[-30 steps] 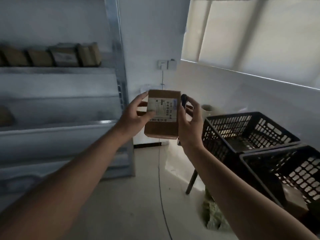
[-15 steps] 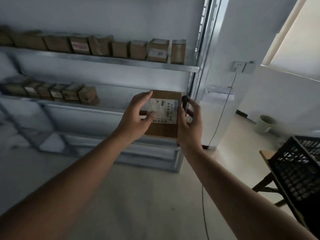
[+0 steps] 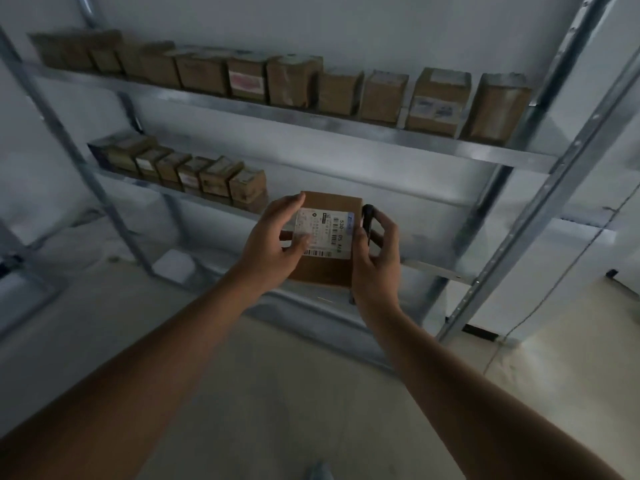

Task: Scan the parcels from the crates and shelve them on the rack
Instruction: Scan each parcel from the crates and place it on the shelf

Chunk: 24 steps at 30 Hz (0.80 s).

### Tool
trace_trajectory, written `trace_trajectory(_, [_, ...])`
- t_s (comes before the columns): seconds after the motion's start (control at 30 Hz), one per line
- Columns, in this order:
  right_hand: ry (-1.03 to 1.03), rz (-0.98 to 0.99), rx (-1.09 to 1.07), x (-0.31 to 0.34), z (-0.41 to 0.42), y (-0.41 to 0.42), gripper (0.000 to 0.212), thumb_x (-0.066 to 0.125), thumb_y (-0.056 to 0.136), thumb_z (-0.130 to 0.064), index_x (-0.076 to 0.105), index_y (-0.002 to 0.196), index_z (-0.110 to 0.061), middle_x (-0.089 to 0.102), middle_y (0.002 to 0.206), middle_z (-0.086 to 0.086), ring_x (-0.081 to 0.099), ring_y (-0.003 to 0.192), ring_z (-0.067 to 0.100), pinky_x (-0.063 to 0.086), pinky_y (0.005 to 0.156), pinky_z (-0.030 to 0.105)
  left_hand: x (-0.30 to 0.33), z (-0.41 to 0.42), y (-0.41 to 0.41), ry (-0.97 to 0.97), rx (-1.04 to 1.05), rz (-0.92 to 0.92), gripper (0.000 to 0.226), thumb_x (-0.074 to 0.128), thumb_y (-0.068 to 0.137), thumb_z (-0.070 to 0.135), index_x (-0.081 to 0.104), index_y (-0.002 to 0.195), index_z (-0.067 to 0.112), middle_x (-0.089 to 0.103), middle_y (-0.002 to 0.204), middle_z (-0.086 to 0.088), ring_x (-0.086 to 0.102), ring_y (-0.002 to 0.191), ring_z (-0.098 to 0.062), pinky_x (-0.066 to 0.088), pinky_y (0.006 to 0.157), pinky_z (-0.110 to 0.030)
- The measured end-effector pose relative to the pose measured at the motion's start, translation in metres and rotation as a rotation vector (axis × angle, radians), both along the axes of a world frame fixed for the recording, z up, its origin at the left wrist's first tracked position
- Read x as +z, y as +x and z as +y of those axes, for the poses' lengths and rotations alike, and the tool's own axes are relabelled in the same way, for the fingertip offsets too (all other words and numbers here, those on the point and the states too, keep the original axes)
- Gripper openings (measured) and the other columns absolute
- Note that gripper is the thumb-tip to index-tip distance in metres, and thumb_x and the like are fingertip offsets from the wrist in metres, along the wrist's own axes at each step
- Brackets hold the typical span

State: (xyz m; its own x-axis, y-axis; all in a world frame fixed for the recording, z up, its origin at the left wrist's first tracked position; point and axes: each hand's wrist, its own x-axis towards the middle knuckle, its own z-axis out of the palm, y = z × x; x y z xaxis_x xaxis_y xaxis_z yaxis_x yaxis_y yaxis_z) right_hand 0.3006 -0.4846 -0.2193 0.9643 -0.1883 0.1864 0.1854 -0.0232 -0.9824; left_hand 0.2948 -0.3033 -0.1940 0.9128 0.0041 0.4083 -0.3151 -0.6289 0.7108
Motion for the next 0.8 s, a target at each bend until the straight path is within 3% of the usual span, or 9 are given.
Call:
trace_trajectory(0.1, [-0.005,0.043,0.052,-0.009,0.02,0.046,0.032,0.057,0.109,-0.046,0.044,0.134,-0.06,0.059,0.121,-0.026,0.071,0.095,-0.005,0.066,0.075,0.031,-0.007,0.018,0.04,-0.044,0.023,0.035,0.07,0.071,0.1,0.013,0.039,0.161,0.016,0.039,0.159,0.005,0.038,0.145,-0.004,0.045,0.118,-0.036])
trace_trajectory(0.17, [-0.024,0.052,0.073,-0.013,0.033,0.075,0.033,0.056,0.109,-0.045,0.044,0.137,-0.056,0.058,0.118,-0.027,0.071,0.095,-0.005,0.066,0.077,0.031,-0.01,0.03,0.063,-0.065,0.036,0.06,0.069,0.07,0.1,0.012,0.039,0.161,0.015,0.039,0.161,0.0,0.04,0.147,-0.012,0.048,0.116,-0.044])
trace_trajectory(0.3, [-0.022,0.068,0.101,-0.023,0.06,0.128,0.038,0.055,0.11,-0.041,0.046,0.147,-0.045,0.057,0.122,-0.025,0.068,0.094,-0.015,0.059,0.062,0.015,-0.016,0.057,0.107,-0.089,0.053,0.131,0.071,0.068,0.101,0.016,0.034,0.163,0.023,0.036,0.164,0.0,0.042,0.148,-0.02,0.05,0.113,-0.049])
trace_trajectory(0.37, [-0.028,0.079,0.112,-0.029,0.075,0.151,0.038,0.054,0.11,-0.041,0.046,0.147,-0.044,0.058,0.122,-0.023,0.07,0.093,-0.011,0.056,0.06,0.011,-0.023,0.073,0.129,-0.095,0.057,0.16,0.072,0.068,0.101,0.017,0.033,0.164,0.025,0.035,0.164,0.002,0.042,0.148,-0.022,0.05,0.113,-0.05])
trace_trajectory(0.5, [-0.043,0.124,0.091,-0.044,0.114,0.198,0.037,0.053,0.11,-0.042,0.045,0.146,-0.048,0.06,0.128,-0.012,0.07,0.101,0.005,0.059,0.064,0.016,-0.041,0.113,0.177,-0.106,0.026,0.204,0.074,0.069,0.1,0.018,0.032,0.164,0.024,0.034,0.165,0.001,0.04,0.149,-0.021,0.048,0.115,-0.051])
trace_trajectory(0.7, [-0.088,0.194,-0.011,-0.077,0.186,0.265,0.034,0.052,0.11,-0.044,0.043,0.143,-0.05,0.06,0.123,-0.018,0.073,0.107,0.015,0.068,0.073,0.035,-0.074,0.188,0.263,-0.08,-0.084,0.29,0.078,0.071,0.099,0.019,0.03,0.165,0.021,0.031,0.166,-0.001,0.035,0.151,-0.018,0.048,0.116,-0.049])
trace_trajectory(0.8, [-0.094,0.231,-0.088,-0.09,0.224,0.298,0.034,0.054,0.11,-0.043,0.044,0.142,-0.05,0.061,0.123,-0.018,0.074,0.104,0.015,0.067,0.071,0.033,-0.089,0.226,0.312,-0.055,-0.178,0.335,0.084,0.074,0.096,0.018,0.027,0.166,0.019,0.026,0.168,0.001,0.028,0.154,-0.017,0.044,0.12,-0.047])
